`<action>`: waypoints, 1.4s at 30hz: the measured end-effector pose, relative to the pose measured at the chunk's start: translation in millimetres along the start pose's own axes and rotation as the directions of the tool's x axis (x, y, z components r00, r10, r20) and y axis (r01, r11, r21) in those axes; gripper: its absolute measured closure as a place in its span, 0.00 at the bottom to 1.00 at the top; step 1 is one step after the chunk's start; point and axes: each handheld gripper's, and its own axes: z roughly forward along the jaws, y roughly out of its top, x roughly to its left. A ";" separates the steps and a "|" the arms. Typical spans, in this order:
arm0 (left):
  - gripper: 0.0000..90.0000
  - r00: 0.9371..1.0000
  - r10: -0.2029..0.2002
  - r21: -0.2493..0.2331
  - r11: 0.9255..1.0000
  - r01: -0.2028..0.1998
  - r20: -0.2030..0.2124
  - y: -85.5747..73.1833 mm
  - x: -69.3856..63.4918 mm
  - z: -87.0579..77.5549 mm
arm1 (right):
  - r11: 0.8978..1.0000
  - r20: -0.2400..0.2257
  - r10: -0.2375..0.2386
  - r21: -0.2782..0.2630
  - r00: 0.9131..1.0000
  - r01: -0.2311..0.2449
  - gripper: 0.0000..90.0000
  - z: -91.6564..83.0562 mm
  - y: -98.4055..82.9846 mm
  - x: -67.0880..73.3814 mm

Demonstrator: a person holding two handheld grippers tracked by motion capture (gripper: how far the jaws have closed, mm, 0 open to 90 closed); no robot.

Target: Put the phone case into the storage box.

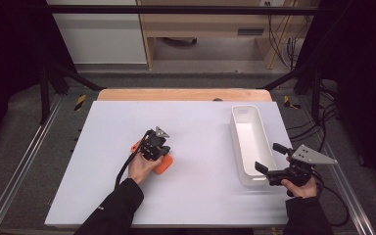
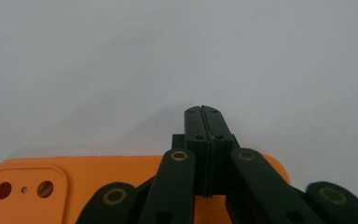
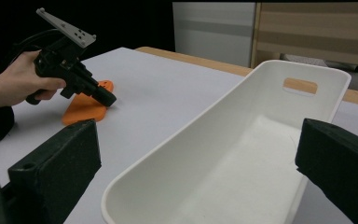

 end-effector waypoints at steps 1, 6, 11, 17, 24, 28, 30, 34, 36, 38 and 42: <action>1.00 1.000 0.005 0.001 1.000 -0.005 -0.001 -0.3 -0.3 -0.3 | 1.000 0.000 0.000 0.000 1.000 0.000 0.00 0.0 0.0 0.0; 1.00 1.000 0.012 0.010 1.000 -0.012 -0.002 -2.0 -2.7 -2.5 | 1.000 -0.001 -0.002 0.001 1.000 0.002 0.00 0.2 0.0 0.0; 1.00 1.000 0.021 0.012 1.000 -0.021 0.000 -5.5 -4.8 -5.5 | 1.000 -0.002 -0.004 -0.003 1.000 0.004 0.00 -0.5 0.4 -0.2; 1.00 0.999 0.034 0.020 0.999 -0.034 0.006 -10.6 -6.8 -10.9 | 1.000 -0.003 -0.003 -0.001 1.000 0.003 0.00 -0.4 0.3 0.0; 1.00 0.999 0.051 0.035 0.998 -0.052 0.010 -14.9 -9.1 -15.9 | 1.000 -0.003 -0.003 -0.001 1.000 0.003 0.00 -0.5 0.3 -0.1; 1.00 0.998 0.061 0.037 0.997 -0.062 0.013 -18.6 -10.4 -19.3 | 1.000 -0.005 -0.002 -0.001 1.000 0.002 0.00 -0.4 0.3 0.0; 1.00 0.998 0.064 0.040 0.997 -0.065 0.016 -20.3 -10.6 -21.0 | 1.000 -0.005 -0.004 0.000 1.000 0.004 0.00 -0.1 0.2 0.0; 1.00 0.997 0.071 0.044 0.996 -0.072 0.016 -22.9 -11.4 -23.4 | 1.000 -0.006 -0.005 0.000 1.000 0.005 0.00 -0.2 0.2 0.0; 1.00 0.997 0.074 0.044 0.996 -0.075 0.016 -24.1 -11.7 -24.2 | 1.000 -0.006 -0.003 0.000 1.000 0.003 0.00 -0.5 0.3 -0.1; 1.00 0.997 0.078 0.046 0.996 -0.079 0.017 -24.8 -11.5 -25.1 | 1.000 -0.006 -0.003 0.000 1.000 0.003 0.00 -0.6 0.3 -0.1; 1.00 0.997 0.080 0.046 0.996 -0.081 0.017 -27.5 -10.5 -27.2 | 1.000 -0.007 -0.004 0.000 1.000 0.004 0.00 -0.5 0.3 0.0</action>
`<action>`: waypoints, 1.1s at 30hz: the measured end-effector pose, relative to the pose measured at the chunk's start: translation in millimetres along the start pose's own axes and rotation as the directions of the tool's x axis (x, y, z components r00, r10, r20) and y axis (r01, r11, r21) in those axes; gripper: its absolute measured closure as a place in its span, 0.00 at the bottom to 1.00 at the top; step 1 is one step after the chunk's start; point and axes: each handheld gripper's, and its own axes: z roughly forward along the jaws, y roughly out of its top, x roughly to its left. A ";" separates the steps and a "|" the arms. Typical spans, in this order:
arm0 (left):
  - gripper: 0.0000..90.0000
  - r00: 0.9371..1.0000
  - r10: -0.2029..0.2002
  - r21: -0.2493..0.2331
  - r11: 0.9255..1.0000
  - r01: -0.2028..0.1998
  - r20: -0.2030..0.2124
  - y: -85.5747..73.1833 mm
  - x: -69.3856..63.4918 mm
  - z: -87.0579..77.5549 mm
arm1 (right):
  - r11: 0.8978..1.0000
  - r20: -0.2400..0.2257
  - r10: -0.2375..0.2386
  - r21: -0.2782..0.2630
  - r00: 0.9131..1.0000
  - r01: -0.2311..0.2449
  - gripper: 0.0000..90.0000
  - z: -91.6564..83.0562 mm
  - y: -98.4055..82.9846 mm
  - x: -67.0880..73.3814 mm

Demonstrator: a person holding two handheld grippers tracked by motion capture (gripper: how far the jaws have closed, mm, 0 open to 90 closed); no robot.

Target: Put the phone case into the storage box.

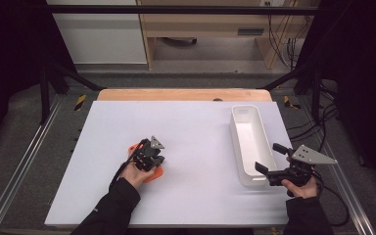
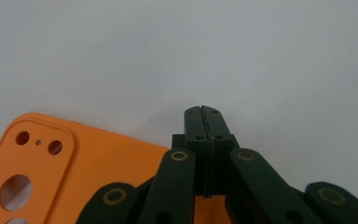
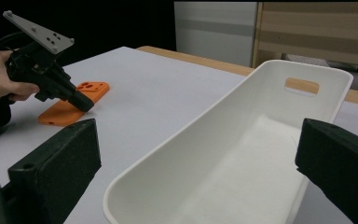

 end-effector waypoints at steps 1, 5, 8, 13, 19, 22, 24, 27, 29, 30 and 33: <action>1.00 1.000 0.002 0.002 1.000 -0.002 0.000 -0.6 0.2 -0.5 | 1.000 0.000 -0.001 0.001 1.000 0.001 0.00 0.1 0.0 0.0; 1.00 1.000 0.008 0.009 1.000 -0.008 0.000 -3.5 0.4 -3.7 | 1.000 0.000 -0.001 0.001 1.000 0.001 0.00 0.1 0.0 0.0; 1.00 1.000 0.012 0.009 1.000 -0.012 0.004 -6.7 0.3 -6.2 | 1.000 0.000 0.001 0.001 1.000 -0.001 0.00 -0.1 0.0 0.0; 1.00 1.000 0.020 0.013 1.000 -0.020 0.007 -14.8 -0.5 -12.4 | 1.000 -0.002 -0.002 0.001 1.000 0.002 0.00 0.4 -0.1 0.1; 1.00 1.000 0.023 0.020 1.000 -0.023 0.006 -24.2 -0.8 -19.9 | 1.000 -0.005 -0.001 0.000 1.000 0.001 0.00 0.4 0.0 0.1; 1.00 1.000 0.019 0.024 1.000 -0.020 0.007 -27.7 -0.7 -23.3 | 1.000 -0.003 -0.003 0.002 1.000 0.003 0.00 0.4 0.1 0.3; 1.00 1.000 0.020 0.025 0.999 -0.020 0.007 -30.3 -0.5 -26.0 | 1.000 -0.002 -0.003 0.002 1.000 0.003 0.00 0.5 0.0 0.1; 1.00 1.000 0.020 0.025 0.999 -0.020 0.005 -33.9 -0.3 -29.3 | 1.000 -0.003 -0.002 0.003 1.000 0.002 0.00 0.5 0.0 0.3; 1.00 1.000 0.020 0.024 1.000 -0.020 0.005 -36.7 -0.2 -31.4 | 1.000 -0.001 -0.006 0.006 1.000 0.006 0.00 0.9 -0.2 0.1; 1.00 1.000 0.023 0.024 0.999 -0.023 0.007 -37.8 0.0 -32.3 | 1.000 -0.002 -0.004 0.007 1.000 0.004 0.00 0.9 -0.3 0.4; 1.00 1.000 0.024 0.030 0.999 -0.024 0.003 -40.0 -0.6 -34.7 | 1.000 -0.005 -0.001 0.007 1.000 0.001 0.00 1.1 -0.3 0.6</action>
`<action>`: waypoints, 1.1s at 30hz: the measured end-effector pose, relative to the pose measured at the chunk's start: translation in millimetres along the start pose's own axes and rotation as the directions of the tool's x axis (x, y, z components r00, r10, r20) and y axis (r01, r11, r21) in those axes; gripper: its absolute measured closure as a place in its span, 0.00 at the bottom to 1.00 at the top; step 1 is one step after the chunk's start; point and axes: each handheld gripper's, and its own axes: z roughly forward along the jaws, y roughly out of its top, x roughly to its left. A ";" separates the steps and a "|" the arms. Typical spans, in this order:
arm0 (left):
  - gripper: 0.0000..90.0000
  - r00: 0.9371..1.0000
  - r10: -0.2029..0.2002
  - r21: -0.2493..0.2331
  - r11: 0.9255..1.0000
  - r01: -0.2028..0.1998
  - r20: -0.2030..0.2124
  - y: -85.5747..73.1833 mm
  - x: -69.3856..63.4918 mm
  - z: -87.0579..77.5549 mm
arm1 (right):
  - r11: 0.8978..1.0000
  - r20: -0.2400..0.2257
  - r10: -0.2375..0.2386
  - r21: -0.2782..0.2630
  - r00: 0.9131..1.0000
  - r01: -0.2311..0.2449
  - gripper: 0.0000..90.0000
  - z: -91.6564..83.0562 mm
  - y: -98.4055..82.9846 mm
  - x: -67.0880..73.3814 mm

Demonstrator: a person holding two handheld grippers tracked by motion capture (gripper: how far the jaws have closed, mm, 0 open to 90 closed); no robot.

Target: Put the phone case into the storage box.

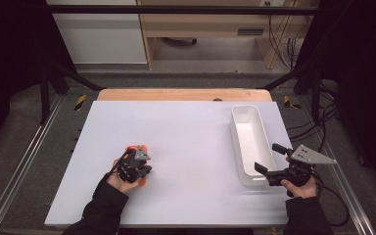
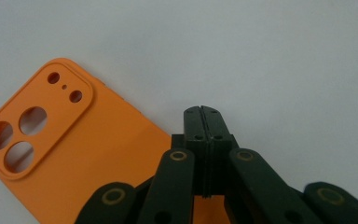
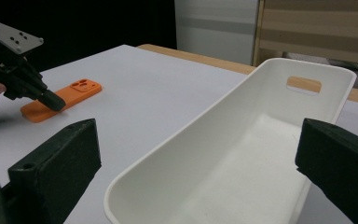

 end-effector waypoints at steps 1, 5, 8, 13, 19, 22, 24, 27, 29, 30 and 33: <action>1.00 1.000 0.003 0.000 1.000 -0.003 -0.006 -0.9 -0.9 -0.4 | 1.000 0.001 -0.002 0.000 1.000 0.002 0.00 0.0 0.0 0.1; 1.00 1.000 0.023 0.012 1.000 -0.023 -0.018 -3.3 -3.5 -3.1 | 1.000 0.001 -0.001 -0.001 1.000 0.001 0.00 -0.2 0.1 0.1; 1.00 1.000 0.023 0.014 1.000 -0.022 -0.016 -6.1 -2.4 -5.0 | 1.000 0.000 -0.001 0.001 1.000 0.001 0.00 -0.1 0.0 -0.1; 1.00 1.000 0.024 0.024 0.999 -0.023 -0.020 -10.1 -0.9 -8.4 | 1.000 0.001 -0.001 0.001 1.000 0.001 0.01 -0.1 0.0 0.1; 1.00 0.999 0.028 0.040 0.999 -0.027 -0.030 -16.2 1.2 -13.4 | 1.000 0.001 -0.003 0.001 1.000 0.003 0.00 -0.3 0.0 0.1; 1.00 0.999 0.021 0.039 0.999 -0.020 -0.030 -19.7 3.3 -15.6 | 1.000 0.002 -0.003 0.003 1.000 0.003 0.00 -0.2 -0.1 0.0; 1.00 0.999 0.020 0.041 0.999 -0.019 -0.032 -21.2 4.0 -16.6 | 1.000 0.002 -0.002 0.003 1.000 0.002 0.00 -0.2 0.0 0.1; 1.00 0.999 0.022 0.045 0.999 -0.020 -0.041 -23.3 4.2 -18.2 | 1.000 0.002 -0.004 0.002 1.000 0.004 0.00 -0.5 0.0 0.1; 1.00 0.999 0.021 0.048 0.999 -0.019 -0.044 -24.8 5.1 -19.4 | 1.000 0.003 -0.003 0.002 1.000 0.003 0.00 -0.6 0.0 0.0; 1.00 0.999 0.018 0.048 0.999 -0.016 -0.044 -25.7 5.8 -19.9 | 1.000 0.003 -0.003 0.002 1.000 0.003 0.00 -0.7 0.0 -0.1; 1.00 0.999 0.007 0.045 0.999 -0.005 -0.039 -28.2 8.6 -21.5 | 1.000 0.003 -0.003 0.003 1.000 0.003 0.00 -0.5 -0.1 0.1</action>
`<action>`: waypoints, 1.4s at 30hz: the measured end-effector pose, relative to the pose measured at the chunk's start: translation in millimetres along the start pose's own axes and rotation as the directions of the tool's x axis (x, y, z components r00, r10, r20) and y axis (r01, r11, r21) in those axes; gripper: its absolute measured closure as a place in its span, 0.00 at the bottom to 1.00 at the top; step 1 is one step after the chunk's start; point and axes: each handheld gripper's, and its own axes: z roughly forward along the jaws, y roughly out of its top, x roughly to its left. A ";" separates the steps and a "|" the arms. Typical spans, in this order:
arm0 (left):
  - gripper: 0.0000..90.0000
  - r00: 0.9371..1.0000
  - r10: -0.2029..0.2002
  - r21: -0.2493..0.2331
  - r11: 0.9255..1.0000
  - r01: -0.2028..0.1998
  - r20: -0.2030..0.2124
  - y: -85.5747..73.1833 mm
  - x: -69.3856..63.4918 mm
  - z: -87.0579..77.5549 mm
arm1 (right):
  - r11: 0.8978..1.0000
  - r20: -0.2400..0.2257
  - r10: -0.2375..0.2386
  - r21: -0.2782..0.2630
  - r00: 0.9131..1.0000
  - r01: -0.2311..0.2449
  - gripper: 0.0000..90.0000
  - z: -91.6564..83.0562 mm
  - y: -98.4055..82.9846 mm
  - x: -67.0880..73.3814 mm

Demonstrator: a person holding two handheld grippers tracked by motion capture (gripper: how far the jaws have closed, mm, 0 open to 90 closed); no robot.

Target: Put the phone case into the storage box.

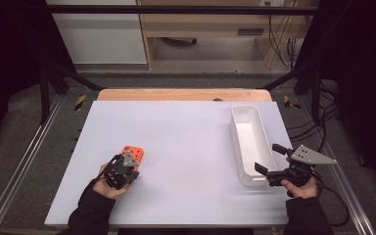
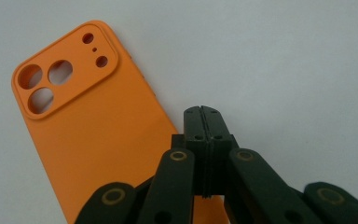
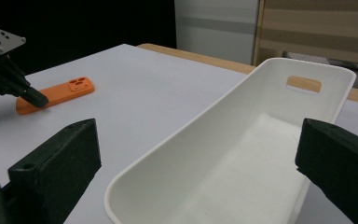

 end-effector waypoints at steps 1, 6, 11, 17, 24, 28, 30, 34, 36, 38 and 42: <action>1.00 1.000 -0.004 -0.002 1.000 0.004 0.001 -0.7 0.6 -0.2 | 1.000 0.000 -0.001 0.000 1.000 0.001 0.00 0.1 0.0 0.0; 1.00 1.000 -0.012 -0.002 1.000 0.012 0.006 -1.8 2.7 -0.9 | 1.000 -0.002 -0.003 0.003 1.000 0.003 0.00 0.7 -0.2 0.2; 1.00 1.000 -0.013 -0.016 1.000 0.013 0.003 -1.4 3.4 -2.1 | 1.000 -0.002 -0.003 0.003 1.000 0.003 0.00 0.8 -0.2 0.3; 1.00 0.999 -0.038 -0.106 0.994 0.040 0.019 1.3 6.2 -16.8 | 1.000 0.001 -0.005 0.004 1.000 0.005 0.00 0.3 -0.1 0.2; 0.93 0.995 -0.093 -0.229 0.968 0.098 0.034 2.2 14.7 -36.3 | 1.000 0.002 -0.005 0.002 1.000 0.005 0.00 -0.4 0.1 -0.1; 0.89 0.992 -0.119 -0.282 0.951 0.126 0.043 2.4 19.3 -46.2 | 1.000 0.005 -0.006 0.001 1.000 0.006 0.00 -0.8 0.1 -0.6; 0.86 0.991 -0.125 -0.297 0.946 0.131 0.041 2.8 20.7 -49.7 | 1.000 0.005 -0.006 0.001 1.000 0.006 0.00 -0.9 0.2 -0.8; 0.75 0.990 -0.139 -0.332 0.933 0.139 0.025 3.1 23.1 -55.0 | 1.000 0.005 -0.005 0.002 1.000 0.005 0.00 -0.9 0.3 -0.4; 0.67 0.988 -0.155 -0.357 0.922 0.149 0.012 2.6 24.6 -57.7 | 1.000 0.005 -0.007 0.002 1.000 0.007 0.00 -0.8 0.3 -0.5; 0.60 0.986 -0.168 -0.369 0.916 0.154 -0.004 2.2 26.6 -60.3 | 1.000 0.006 -0.006 0.003 1.000 0.006 0.00 -1.0 0.3 -0.3; 0.47 0.978 -0.207 -0.407 0.893 0.194 0.012 0.6 31.5 -65.6 | 1.000 0.007 -0.004 -0.001 1.000 0.004 0.00 -2.1 0.6 -0.7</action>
